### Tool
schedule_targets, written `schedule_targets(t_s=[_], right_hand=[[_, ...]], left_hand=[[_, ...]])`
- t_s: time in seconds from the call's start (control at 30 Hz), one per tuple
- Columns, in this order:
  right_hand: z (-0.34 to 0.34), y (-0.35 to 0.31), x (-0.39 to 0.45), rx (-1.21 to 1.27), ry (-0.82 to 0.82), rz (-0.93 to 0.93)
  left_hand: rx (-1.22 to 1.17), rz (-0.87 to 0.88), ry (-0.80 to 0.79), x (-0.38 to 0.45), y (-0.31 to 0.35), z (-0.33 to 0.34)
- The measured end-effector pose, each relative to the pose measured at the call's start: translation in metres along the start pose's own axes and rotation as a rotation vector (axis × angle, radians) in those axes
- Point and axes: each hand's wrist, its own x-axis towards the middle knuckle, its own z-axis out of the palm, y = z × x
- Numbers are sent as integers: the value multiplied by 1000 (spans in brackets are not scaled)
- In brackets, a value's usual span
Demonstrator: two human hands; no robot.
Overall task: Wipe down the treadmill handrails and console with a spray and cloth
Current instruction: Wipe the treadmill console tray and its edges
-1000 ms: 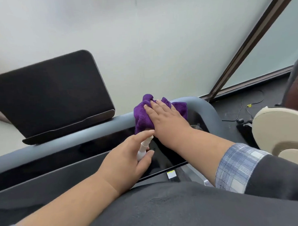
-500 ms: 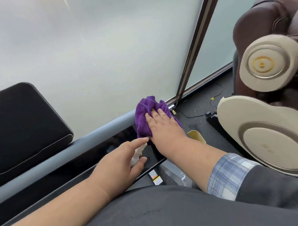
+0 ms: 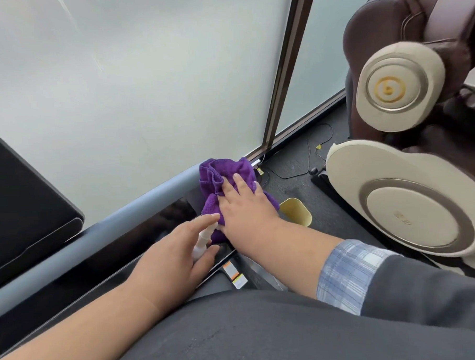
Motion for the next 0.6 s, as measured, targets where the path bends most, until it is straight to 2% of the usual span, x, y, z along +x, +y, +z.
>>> schedule_targets(t_s=[0.13,0.23,0.43,0.6], right_hand=[[-6,2,5,-9,-16,-29],[1,14,-10,91,30,-26],[47,34,-85,296,84,128],[50,25,-83,225,94,184]], left_hand=[[-31,-13,-16,2,3,7],[-62,-22,-48,4,8,14],[-75,-28,-83,4,6,14],[-94,-71,-73,-3,0,15]])
